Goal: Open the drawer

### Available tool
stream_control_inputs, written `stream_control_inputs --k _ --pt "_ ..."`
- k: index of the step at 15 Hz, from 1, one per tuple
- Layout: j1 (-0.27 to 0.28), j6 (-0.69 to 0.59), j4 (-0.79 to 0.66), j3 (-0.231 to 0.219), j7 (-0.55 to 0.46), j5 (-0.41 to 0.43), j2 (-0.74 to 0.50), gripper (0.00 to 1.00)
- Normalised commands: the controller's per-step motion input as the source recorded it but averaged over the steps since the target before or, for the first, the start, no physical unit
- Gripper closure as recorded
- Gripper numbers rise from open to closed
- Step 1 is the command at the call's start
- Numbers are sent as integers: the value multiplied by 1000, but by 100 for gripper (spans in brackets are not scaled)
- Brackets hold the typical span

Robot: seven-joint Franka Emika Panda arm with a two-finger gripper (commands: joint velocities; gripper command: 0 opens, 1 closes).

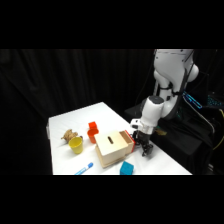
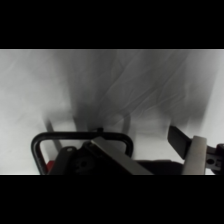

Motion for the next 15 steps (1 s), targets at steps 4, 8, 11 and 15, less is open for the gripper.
stream_control_inputs --k 4,8,11,15 --pt "164 86 -372 -65 86 60 -194 0" --pt "40 -40 -97 19 205 -60 -65 0" --pt "-264 -173 0 198 114 -186 -112 0" --pt "-531 -409 -59 379 -5 -223 -380 0"
